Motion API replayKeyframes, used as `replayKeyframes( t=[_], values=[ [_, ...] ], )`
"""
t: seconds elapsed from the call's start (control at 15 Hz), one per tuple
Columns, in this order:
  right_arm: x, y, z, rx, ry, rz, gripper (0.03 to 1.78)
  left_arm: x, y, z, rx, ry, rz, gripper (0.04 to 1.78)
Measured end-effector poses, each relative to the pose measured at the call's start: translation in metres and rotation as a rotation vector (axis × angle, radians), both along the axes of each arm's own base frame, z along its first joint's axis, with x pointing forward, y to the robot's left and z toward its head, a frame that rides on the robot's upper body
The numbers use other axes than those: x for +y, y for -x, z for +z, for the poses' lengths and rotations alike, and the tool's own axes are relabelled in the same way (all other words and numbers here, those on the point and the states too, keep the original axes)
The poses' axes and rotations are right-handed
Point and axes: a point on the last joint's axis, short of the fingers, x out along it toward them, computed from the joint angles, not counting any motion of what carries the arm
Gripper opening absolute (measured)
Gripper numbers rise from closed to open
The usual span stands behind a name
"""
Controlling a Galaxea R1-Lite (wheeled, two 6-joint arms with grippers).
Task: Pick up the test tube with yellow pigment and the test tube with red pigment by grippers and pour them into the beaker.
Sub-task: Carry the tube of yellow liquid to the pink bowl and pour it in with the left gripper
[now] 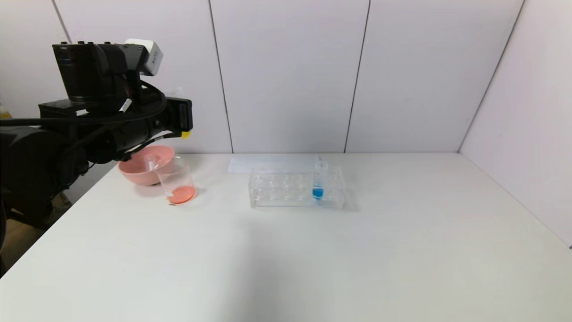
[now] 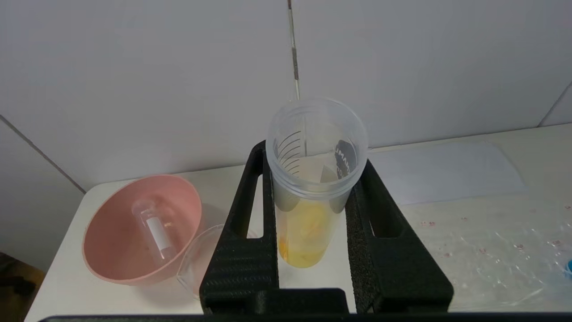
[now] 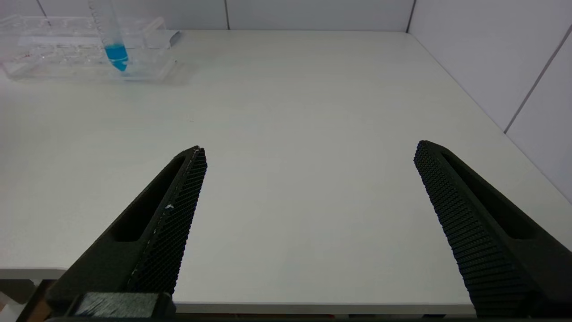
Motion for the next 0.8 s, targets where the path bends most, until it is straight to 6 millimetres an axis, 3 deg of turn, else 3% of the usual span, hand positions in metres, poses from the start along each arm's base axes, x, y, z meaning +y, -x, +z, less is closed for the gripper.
replayKeyframes(
  t=[0.8],
  values=[
    [0.0,0.0,0.0,0.0,0.0,0.0,1.7,0.096,-0.012,-0.012,0.039,0.005,0.116,0.45]
  ],
)
